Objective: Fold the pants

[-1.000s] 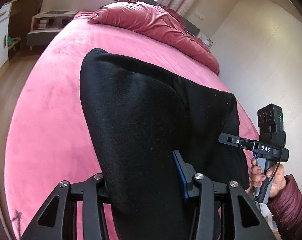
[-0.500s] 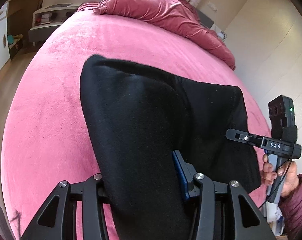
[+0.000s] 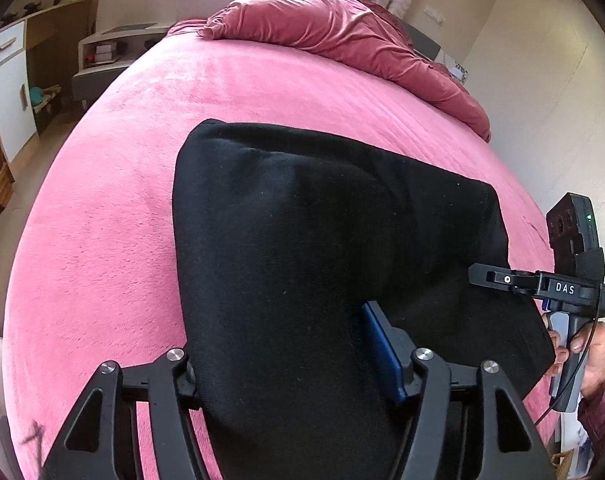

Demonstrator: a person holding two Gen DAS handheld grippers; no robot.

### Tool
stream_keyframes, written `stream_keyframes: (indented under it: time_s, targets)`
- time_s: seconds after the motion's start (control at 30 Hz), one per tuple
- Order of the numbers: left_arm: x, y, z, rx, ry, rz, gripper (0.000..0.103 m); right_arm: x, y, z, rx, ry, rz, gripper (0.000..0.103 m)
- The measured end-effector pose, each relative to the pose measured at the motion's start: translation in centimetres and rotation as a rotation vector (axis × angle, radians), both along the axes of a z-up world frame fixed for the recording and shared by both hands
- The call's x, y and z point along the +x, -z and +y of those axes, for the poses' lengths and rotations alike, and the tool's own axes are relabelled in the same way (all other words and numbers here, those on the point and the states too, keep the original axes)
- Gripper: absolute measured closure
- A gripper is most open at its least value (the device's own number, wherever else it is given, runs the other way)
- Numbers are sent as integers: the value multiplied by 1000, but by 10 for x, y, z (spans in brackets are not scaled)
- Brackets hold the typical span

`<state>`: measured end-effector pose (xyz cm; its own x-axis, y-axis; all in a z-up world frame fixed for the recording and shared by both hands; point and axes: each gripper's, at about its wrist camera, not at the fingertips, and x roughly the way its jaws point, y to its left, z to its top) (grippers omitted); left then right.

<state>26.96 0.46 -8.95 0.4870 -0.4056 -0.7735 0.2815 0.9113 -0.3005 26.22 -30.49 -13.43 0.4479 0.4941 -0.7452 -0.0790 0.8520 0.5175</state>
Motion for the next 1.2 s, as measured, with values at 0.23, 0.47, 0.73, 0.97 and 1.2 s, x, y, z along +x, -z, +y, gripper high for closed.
stream_keyframes:
  time_s: [0.23,0.47,0.73,0.97,1.2]
  targets:
    - [-7,-7,-3,31,-23,-6,35,0,-7,1,-79,24,2,34]
    - [-22,-20,-3,68,-73,-33,35,-12,-35,4,-203,52,-38,31]
    - [-55,-43,7,104,-150,-129,35,-47,-77,23,-344,31,-156,31]
    - [-82,-29,1,200,-185,-100,35,-70,-66,62,-568,-31,-149,29]
    - [-91,-33,7,153,-196,-99,35,-81,-57,46,-544,70,-102,29]
